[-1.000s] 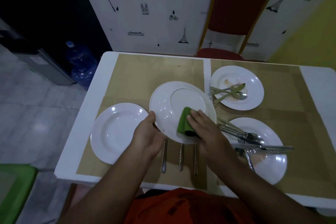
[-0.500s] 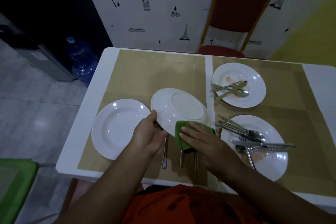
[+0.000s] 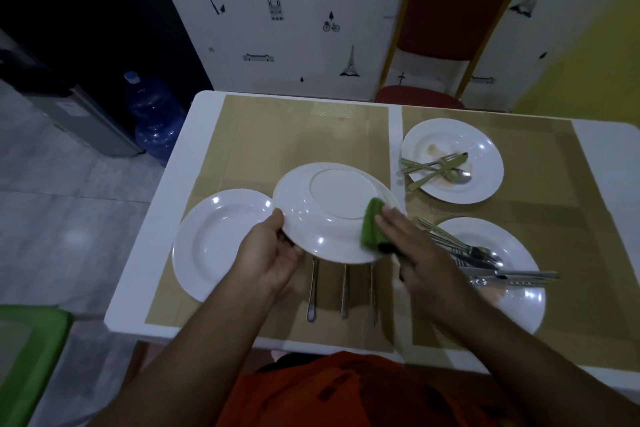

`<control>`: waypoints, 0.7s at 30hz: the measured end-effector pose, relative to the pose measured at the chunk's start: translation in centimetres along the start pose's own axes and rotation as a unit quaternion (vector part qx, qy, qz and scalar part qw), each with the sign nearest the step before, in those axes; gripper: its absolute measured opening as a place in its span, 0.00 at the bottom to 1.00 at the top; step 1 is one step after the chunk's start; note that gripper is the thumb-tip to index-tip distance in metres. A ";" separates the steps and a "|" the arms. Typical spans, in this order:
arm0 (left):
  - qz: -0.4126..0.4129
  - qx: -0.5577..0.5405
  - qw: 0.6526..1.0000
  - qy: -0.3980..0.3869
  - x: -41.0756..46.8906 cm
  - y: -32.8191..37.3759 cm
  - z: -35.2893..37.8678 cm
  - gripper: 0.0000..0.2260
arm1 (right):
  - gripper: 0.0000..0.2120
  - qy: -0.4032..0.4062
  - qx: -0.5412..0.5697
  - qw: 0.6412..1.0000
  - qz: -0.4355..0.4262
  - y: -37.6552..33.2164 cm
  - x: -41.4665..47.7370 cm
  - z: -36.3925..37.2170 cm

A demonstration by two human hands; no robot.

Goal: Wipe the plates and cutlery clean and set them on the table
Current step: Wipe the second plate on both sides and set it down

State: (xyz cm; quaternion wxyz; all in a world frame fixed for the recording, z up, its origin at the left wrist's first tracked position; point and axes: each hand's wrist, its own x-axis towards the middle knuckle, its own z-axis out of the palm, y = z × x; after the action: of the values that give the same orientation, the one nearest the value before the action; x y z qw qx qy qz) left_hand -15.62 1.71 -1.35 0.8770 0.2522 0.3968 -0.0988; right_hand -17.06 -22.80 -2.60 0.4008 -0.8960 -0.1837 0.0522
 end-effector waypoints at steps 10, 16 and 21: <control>0.016 0.161 0.983 -0.085 -1.1 -1.5 0.8 0.13 | 0.20 0.055 0.072 0.986 0.139 -2.5 7.6 -2.6; 0.010 0.155 0.983 -0.098 -1.0 -2.2 1.1 0.17 | 0.27 -0.032 -0.032 0.997 -0.063 -4.6 4.4 0.9; 0.035 0.227 0.970 -0.076 -1.1 -2.8 -0.4 0.14 | 0.24 -0.054 -0.016 0.997 -0.049 -1.4 0.6 0.4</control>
State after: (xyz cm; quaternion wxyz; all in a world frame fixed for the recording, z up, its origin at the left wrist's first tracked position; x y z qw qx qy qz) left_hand -17.62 -0.51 -1.73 0.8273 0.4498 0.2876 -0.1746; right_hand -16.99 -21.37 -1.79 0.3779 -0.8881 -0.2496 0.0778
